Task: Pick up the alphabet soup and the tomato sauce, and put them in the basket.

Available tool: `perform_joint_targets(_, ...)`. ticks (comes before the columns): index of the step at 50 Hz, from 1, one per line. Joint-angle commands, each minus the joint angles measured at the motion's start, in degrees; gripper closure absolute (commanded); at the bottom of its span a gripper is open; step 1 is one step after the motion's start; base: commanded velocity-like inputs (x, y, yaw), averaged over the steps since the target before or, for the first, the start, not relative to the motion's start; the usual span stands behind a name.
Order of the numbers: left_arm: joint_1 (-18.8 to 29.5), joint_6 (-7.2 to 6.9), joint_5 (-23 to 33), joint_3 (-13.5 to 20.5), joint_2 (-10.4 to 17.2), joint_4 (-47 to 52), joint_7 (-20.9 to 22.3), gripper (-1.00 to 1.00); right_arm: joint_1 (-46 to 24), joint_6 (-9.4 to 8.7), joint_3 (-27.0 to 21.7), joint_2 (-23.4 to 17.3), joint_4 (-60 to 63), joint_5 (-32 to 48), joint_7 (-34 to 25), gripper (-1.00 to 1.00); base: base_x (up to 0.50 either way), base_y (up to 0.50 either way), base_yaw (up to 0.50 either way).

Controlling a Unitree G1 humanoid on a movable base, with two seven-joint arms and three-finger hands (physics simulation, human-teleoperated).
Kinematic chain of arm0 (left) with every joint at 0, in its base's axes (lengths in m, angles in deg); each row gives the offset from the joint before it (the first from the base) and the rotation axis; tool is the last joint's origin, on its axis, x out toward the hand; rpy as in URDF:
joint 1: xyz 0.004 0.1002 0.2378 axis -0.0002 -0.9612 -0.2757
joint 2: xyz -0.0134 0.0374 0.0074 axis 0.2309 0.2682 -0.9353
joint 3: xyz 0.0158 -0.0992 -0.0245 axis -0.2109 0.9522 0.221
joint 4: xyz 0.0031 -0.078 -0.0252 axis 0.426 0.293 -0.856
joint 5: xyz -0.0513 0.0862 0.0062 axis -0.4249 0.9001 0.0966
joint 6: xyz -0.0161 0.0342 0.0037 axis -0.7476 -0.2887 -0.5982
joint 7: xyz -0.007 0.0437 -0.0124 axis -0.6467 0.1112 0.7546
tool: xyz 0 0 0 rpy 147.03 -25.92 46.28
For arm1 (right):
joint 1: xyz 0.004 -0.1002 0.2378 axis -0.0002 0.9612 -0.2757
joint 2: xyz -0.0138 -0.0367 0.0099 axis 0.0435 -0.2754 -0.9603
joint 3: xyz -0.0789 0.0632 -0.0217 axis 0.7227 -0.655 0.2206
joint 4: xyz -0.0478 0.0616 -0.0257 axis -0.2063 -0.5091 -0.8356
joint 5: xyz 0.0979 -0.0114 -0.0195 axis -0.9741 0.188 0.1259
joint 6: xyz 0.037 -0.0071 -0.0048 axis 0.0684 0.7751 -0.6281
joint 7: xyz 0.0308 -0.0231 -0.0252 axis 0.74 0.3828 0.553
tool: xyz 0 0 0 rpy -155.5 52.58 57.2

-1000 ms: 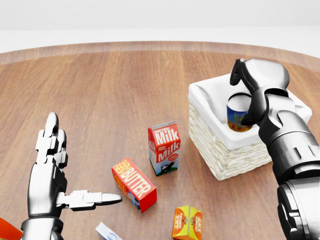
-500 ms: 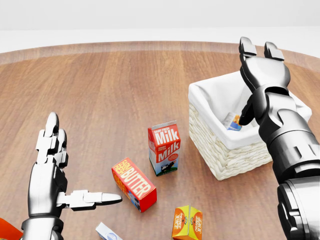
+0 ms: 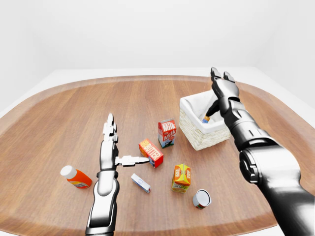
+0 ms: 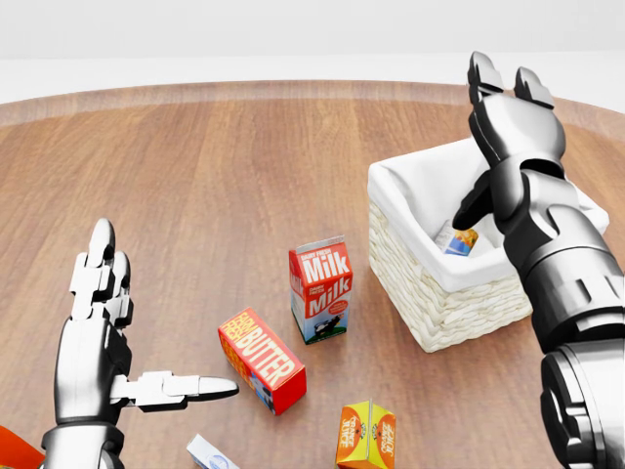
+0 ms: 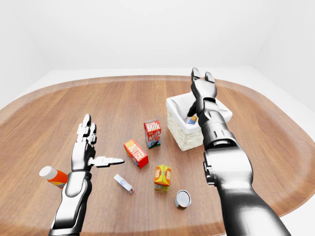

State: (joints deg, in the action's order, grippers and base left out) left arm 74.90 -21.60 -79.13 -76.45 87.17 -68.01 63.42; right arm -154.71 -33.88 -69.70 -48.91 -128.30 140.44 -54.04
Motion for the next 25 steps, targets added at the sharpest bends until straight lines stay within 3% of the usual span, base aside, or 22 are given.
perform_joint_targets(1,-0.33,0.00,-1.30,0.54,-0.01,0.82,0.40,-1.00,-0.39,2.28,-1.41,0.41,0.66,-5.76,0.80,-1.00,0.00,0.00,0.00)
perform_joint_targets(8,-0.79,0.00,-1.24,0.47,-0.11,0.31,0.34,-1.00,-0.22,3.49,-2.89,1.13,0.80,-12.29,0.12,-1.00,0.00,0.00,0.00)
perform_joint_targets(25,-0.46,0.00,-1.35,0.59,-0.02,1.15,0.25,-1.00,-0.21,3.49,-4.40,2.11,2.17,-25.88,-4.16,-1.00,0.00,0.00,0.00)
